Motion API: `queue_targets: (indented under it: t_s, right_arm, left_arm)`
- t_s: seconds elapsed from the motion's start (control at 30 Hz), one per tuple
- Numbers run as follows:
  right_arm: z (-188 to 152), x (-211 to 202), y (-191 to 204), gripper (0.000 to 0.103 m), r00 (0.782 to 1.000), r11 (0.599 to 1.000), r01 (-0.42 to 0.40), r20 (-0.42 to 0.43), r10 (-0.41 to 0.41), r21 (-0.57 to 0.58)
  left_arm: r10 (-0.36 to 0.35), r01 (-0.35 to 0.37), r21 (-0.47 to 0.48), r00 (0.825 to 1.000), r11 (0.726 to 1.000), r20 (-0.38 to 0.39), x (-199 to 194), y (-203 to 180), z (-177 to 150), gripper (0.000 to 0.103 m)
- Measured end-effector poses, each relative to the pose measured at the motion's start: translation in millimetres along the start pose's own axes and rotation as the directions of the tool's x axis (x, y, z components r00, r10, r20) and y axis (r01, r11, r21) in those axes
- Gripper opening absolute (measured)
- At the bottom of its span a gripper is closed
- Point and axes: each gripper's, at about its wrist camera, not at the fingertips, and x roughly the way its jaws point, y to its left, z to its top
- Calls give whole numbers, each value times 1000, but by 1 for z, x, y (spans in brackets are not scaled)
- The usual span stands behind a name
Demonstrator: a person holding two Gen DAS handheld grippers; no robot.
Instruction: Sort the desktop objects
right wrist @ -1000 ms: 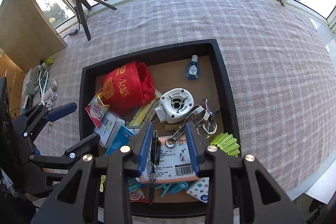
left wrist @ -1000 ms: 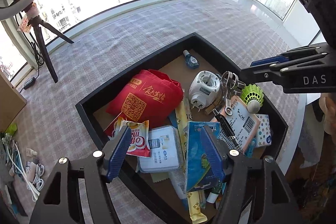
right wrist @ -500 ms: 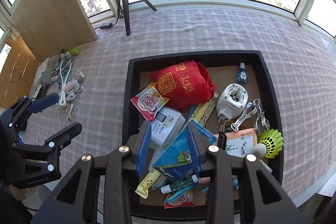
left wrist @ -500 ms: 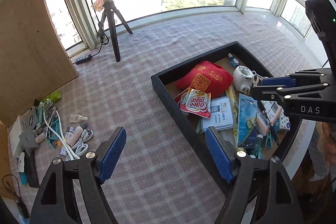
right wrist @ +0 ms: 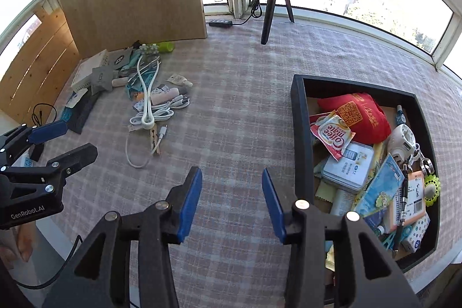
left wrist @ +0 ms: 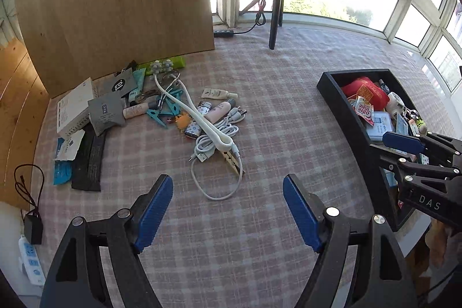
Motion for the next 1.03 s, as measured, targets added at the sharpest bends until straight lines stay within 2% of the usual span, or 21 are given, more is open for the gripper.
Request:
queue_targets:
  t_s: [0.23, 0.4, 0.67, 1.03]
  right_arm:
    - [-5, 13, 61, 50, 1000, 1000, 2, 5, -2, -2]
    - [-7, 20, 95, 53, 1000, 1000, 18, 24, -17, -14]
    - [-9, 35, 128, 53, 999, 999, 40, 20, -39, -25]
    - [-13, 54, 146, 53, 998, 998, 54, -26, -55, -43]
  left_arm:
    - [38, -40, -63, 999, 997, -24, -1, 68, -26, 77]
    - [61, -64, -72, 997, 995, -39, 0, 97, -40, 77]
    - [45, -51, -101, 997, 994, -55, 5, 131, -48, 77]
    - [26, -30, -109, 999, 994, -42, 10, 151, -56, 80]
